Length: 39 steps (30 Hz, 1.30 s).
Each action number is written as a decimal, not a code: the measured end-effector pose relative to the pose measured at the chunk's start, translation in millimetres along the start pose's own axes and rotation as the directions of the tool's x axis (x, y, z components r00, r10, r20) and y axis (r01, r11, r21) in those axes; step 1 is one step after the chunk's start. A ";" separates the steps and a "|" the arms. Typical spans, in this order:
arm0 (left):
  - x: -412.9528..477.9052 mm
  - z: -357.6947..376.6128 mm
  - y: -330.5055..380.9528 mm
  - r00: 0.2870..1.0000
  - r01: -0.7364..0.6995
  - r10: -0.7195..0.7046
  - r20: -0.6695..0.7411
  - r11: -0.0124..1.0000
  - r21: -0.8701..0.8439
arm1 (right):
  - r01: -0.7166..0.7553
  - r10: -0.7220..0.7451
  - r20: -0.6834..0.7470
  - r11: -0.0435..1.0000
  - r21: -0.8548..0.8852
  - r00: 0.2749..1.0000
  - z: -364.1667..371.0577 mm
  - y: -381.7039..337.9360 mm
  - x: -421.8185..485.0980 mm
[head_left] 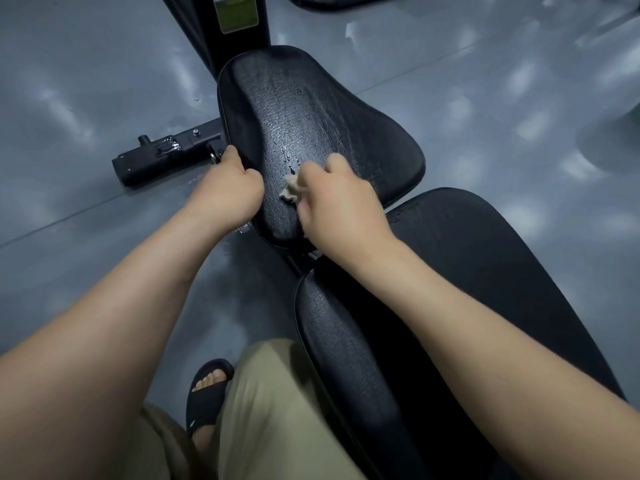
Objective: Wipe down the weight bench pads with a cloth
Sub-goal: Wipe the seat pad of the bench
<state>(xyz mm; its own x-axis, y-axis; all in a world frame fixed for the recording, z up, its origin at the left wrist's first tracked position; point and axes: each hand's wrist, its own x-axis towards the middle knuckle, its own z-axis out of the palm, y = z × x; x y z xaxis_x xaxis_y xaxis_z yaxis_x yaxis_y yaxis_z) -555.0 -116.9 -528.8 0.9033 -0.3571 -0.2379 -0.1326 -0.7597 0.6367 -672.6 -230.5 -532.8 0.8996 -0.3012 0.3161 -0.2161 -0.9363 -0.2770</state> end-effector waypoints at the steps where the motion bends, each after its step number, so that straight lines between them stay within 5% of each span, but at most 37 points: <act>1: 0.4 -0.6 -0.9 1.000 -0.008 0.008 0.004 1.000 -0.001 | -0.024 0.024 -0.009 1.000 0.011 1.000 -1.6 9.0 3.7; 7: 1.6 -5.3 -5.8 0.999 -0.042 0.042 0.025 0.999 -0.010 | -0.254 0.252 -0.076 0.967 -0.017 0.965 -9.3 58.5 15.6; 17: 8.2 -18.2 -17.2 0.995 -0.030 0.043 0.086 0.989 -0.146 | 0.196 -0.208 0.083 0.971 0.136 0.975 4.6 -5.3 -7.2; 24: 9.6 -19.6 -21.9 0.994 -0.051 0.060 0.096 0.994 -0.096 | -0.050 0.051 -0.030 0.998 0.023 0.998 -7.1 32.8 10.4; 32: 14.6 -21.3 -28.5 0.994 -0.013 0.023 0.107 0.996 -0.087 | 0.306 -0.324 0.146 0.942 0.135 0.935 8.5 -17.4 -14.9; 39: 8.4 -21.9 -30.2 0.992 -0.036 0.048 0.115 0.994 -0.102 | 0.189 -0.192 -0.005 0.966 0.178 0.981 0.6 23.7 27.1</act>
<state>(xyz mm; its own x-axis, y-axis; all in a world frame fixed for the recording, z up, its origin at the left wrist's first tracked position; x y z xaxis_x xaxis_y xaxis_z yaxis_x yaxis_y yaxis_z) -534.5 -85.1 -533.9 0.8428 -0.4531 -0.2904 -0.1224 -0.6869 0.7164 -653.2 -260.7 -531.3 0.9225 -0.1172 0.3677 0.0292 -0.9289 -0.3693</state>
